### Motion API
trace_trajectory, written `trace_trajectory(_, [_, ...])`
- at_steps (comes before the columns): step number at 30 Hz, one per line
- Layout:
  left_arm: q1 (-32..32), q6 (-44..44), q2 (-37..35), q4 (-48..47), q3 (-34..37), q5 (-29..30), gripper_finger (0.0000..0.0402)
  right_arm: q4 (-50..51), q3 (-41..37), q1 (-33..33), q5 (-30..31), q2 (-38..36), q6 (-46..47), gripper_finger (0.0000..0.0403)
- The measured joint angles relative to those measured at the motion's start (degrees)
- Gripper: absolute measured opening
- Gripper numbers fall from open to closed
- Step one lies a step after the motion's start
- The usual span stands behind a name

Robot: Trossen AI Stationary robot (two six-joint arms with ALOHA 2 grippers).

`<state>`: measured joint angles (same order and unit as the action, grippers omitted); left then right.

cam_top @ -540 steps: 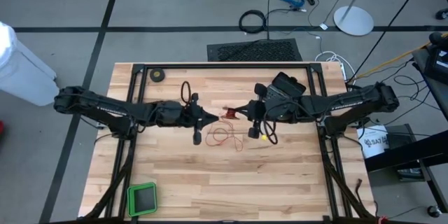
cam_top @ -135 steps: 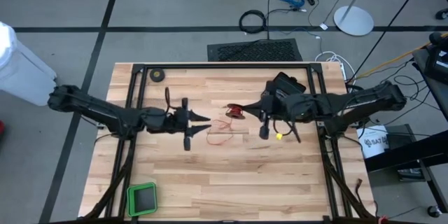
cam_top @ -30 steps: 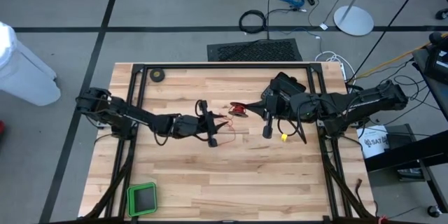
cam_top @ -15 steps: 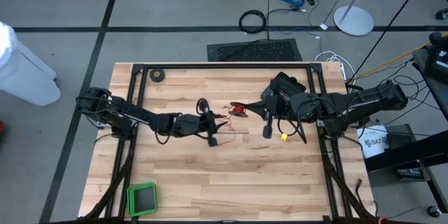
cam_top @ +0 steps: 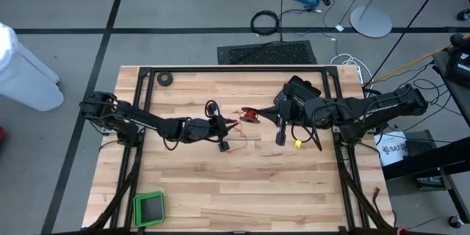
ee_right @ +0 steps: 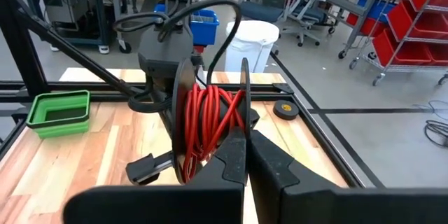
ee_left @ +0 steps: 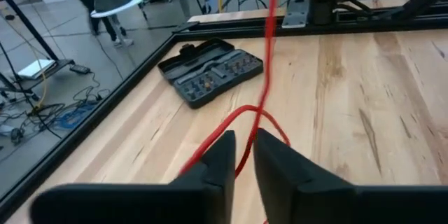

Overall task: Coil cords
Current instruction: Coil the red wire into the spool

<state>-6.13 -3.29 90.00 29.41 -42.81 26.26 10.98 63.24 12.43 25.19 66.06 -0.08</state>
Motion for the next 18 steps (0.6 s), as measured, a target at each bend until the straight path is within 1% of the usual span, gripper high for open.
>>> trace_trajectory(3, [0.0,0.0,0.3,0.1,0.0,0.0,0.0021,0.0,0.0,0.1,0.0,0.1,-0.2,0.0])
trace_trajectory(5, [0.2,-0.3,0.4,-0.2,0.0,-0.3,0.0008,0.0,0.0,0.1,0.0,0.1,-0.2,0.0])
trace_trajectory(11, [-0.2,-0.1,0.3,0.1,0.0,-0.9,0.0005,0.0,0.0,-0.1,0.0,0.1,-1.1,0.0])
trace_trajectory(14, [-2.2,0.0,-0.4,0.6,0.0,-0.9,0.0005,0.0,0.0,-0.5,0.0,0.1,-1.2,0.0])
trace_trajectory(18, [-5.1,0.0,-1.8,4.1,0.0,-1.1,0.0005,-0.1,0.0,-1.1,0.0,0.1,-1.2,0.0])
